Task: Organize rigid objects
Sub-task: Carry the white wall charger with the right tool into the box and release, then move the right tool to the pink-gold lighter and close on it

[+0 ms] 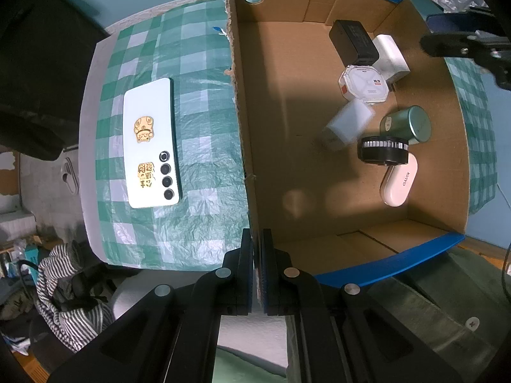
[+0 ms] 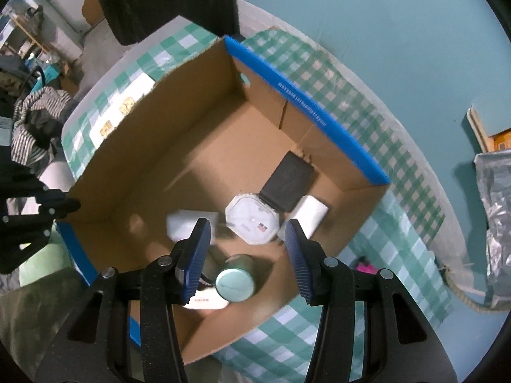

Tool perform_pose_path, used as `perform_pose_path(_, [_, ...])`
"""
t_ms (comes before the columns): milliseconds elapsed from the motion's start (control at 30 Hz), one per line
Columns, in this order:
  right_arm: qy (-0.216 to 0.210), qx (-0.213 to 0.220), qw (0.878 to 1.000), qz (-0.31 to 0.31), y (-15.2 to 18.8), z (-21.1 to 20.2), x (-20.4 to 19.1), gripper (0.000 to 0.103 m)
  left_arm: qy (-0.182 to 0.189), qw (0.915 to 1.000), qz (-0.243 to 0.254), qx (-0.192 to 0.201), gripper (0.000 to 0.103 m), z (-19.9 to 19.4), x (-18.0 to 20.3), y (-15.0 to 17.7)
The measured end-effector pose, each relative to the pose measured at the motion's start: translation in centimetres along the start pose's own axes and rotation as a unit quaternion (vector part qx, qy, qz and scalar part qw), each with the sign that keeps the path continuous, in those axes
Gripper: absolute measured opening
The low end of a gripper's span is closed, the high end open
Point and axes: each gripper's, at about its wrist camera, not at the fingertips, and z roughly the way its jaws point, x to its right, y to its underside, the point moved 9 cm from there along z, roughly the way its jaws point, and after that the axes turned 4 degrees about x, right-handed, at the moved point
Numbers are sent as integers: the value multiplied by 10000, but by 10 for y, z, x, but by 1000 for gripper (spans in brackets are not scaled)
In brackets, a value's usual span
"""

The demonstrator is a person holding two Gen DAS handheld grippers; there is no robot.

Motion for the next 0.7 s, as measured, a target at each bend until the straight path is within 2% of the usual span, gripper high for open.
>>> perform_pose_path(433, [144,113,9998,43,8,-25,26,49,-22,10000,15,-7,4,-1,1,-2])
perform_pose_path(700, [325,-29,9993,181,26,-22,69,49,-30,10000,-3,-14,4,-1,1,-2])
